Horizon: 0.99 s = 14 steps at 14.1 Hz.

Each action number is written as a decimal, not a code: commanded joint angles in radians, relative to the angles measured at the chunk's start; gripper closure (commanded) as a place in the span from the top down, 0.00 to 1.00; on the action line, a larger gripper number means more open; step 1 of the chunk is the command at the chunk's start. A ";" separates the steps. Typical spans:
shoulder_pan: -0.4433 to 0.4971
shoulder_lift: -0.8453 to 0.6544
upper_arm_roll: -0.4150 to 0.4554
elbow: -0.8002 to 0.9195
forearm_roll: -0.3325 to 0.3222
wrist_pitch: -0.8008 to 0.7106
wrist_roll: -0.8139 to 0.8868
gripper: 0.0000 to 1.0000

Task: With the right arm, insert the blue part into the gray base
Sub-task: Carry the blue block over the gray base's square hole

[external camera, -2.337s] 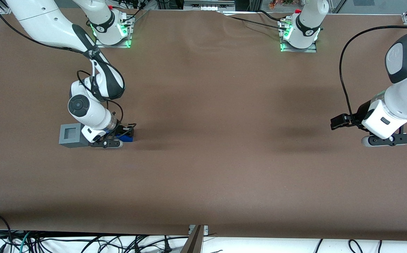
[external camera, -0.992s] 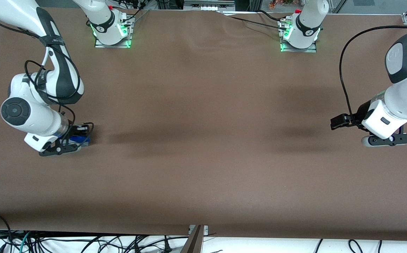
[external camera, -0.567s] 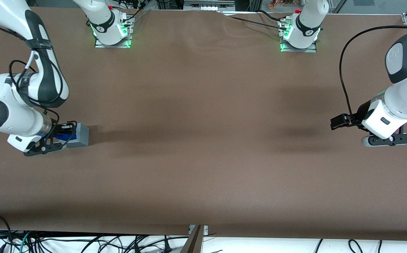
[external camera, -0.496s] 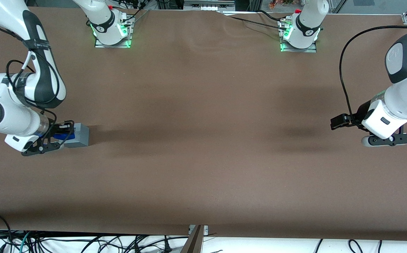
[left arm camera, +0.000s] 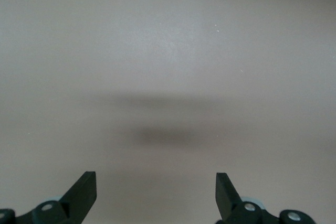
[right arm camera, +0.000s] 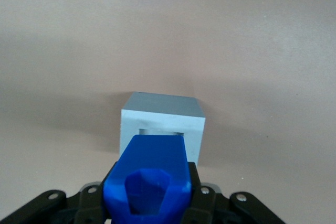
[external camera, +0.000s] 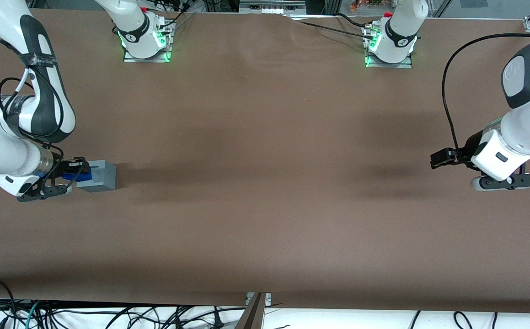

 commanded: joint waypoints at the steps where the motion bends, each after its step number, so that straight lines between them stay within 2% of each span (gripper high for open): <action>1: 0.000 -0.042 -0.013 -0.090 0.018 0.083 -0.010 0.00; 8: 0.000 -0.095 -0.013 -0.201 0.018 0.170 0.002 0.00; 14: 0.000 -0.096 -0.013 -0.219 0.018 0.203 0.000 0.00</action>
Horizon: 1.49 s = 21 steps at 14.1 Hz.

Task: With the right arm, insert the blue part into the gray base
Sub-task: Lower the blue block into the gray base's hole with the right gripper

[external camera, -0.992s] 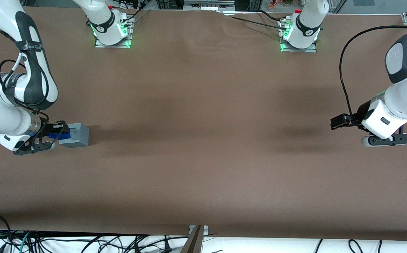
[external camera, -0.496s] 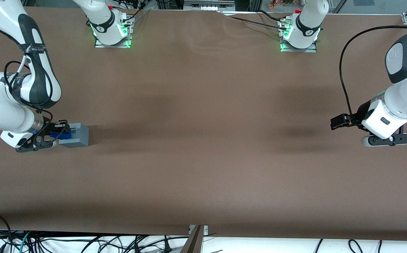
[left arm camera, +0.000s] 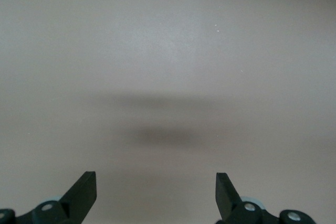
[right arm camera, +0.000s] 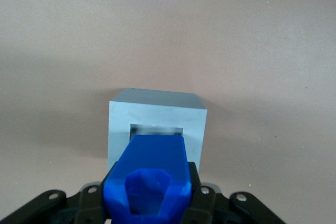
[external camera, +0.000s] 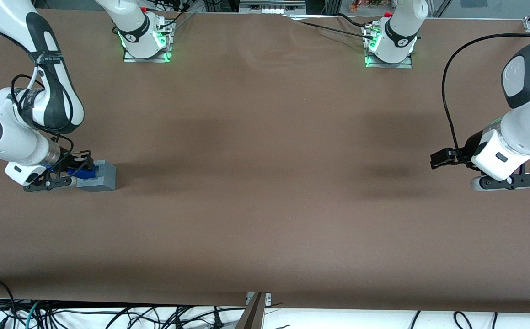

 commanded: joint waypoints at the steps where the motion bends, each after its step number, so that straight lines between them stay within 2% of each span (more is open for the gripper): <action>1: 0.000 -0.034 -0.002 -0.040 0.013 0.023 0.001 0.00; 21: 0.002 -0.008 0.002 -0.048 0.016 0.078 0.018 0.00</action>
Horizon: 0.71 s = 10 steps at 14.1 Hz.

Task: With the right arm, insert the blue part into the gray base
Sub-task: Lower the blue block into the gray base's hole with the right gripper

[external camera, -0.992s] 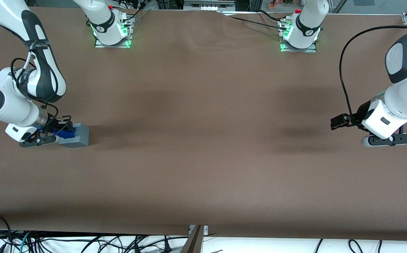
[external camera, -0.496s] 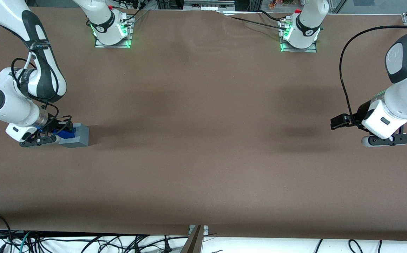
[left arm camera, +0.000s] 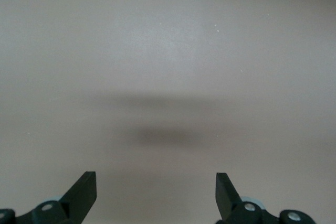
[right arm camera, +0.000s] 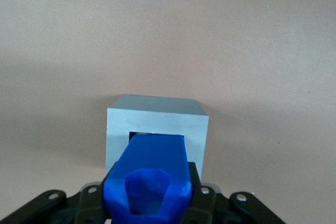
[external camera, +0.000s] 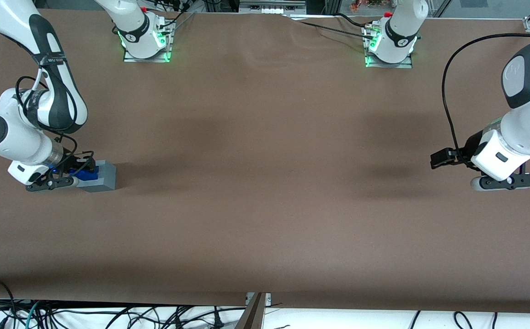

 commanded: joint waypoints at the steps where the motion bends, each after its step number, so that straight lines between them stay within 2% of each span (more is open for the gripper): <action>1: 0.001 -0.010 0.003 -0.020 0.015 0.021 0.007 0.00; 10: 0.001 -0.003 0.006 -0.021 0.015 0.028 0.021 0.01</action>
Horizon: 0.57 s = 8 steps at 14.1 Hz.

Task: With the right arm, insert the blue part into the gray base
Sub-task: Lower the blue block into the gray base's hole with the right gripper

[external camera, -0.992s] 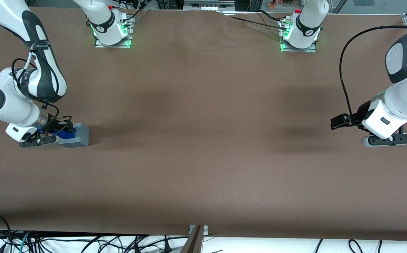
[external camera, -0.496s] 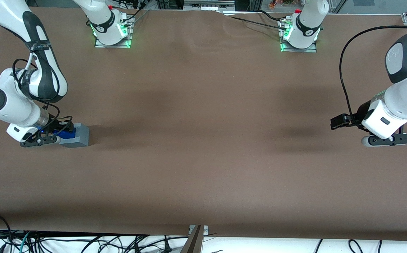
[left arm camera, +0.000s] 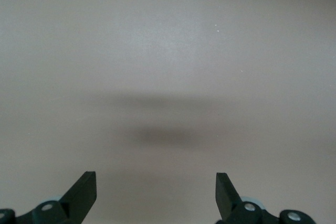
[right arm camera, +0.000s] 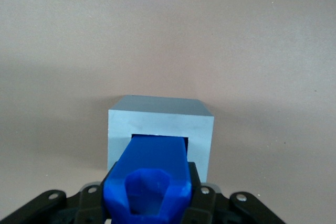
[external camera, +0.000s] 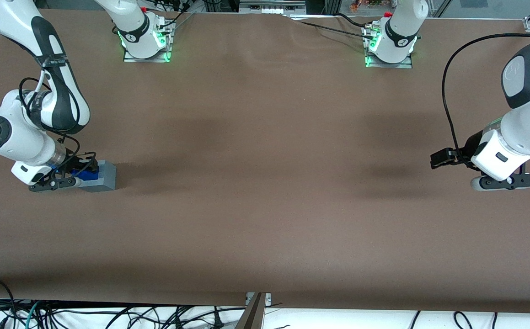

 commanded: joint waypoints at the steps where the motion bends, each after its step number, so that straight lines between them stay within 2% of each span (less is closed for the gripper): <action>1: -0.001 -0.006 0.004 -0.013 0.012 0.015 0.007 0.11; 3: -0.001 -0.006 0.004 -0.013 0.026 0.015 0.007 0.69; 4: -0.001 -0.006 0.004 -0.012 0.034 0.015 0.007 0.91; 5: -0.001 -0.006 0.004 -0.010 0.039 0.015 0.007 0.98; 8: -0.002 -0.008 0.004 -0.006 0.040 0.012 0.004 0.99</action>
